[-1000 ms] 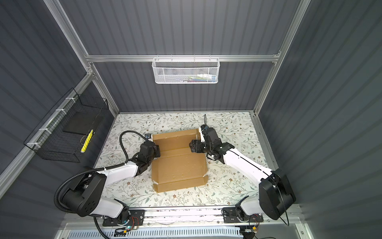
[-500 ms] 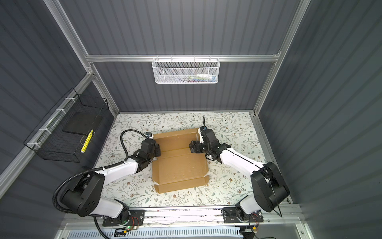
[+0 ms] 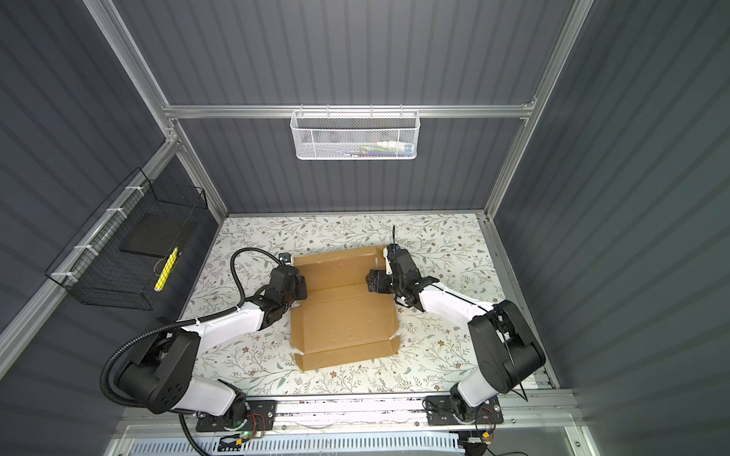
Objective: Fold the paper box
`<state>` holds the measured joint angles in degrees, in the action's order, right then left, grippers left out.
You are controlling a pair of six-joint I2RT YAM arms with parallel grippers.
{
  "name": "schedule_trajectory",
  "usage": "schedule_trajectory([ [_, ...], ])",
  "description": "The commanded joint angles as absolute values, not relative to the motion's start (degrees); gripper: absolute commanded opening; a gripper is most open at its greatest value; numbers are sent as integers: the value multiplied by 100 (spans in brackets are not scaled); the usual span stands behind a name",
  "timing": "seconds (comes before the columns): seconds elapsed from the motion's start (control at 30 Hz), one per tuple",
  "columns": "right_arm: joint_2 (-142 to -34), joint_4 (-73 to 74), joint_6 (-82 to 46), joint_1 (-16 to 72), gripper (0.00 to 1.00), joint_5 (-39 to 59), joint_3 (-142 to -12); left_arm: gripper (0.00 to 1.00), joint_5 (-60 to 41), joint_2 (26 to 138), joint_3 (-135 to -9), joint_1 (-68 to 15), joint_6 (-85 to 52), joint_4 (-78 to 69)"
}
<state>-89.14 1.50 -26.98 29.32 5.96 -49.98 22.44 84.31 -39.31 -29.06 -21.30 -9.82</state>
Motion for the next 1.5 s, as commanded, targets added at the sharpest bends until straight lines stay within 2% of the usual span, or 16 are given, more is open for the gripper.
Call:
schedule_trajectory([
  [0.0,-9024,363,-2757,2870,85,545,-4896,0,2153,8271,-4095,-2887,-2192,-983],
  [0.7,-9378,413,-2611,2830,85,122,-4803,0,2101,8213,-4077,-2874,-2175,-1037],
  [1.47,-9475,379,-2549,2813,86,119,-4781,0,2101,8211,-4112,-2874,-2165,-1037],
])
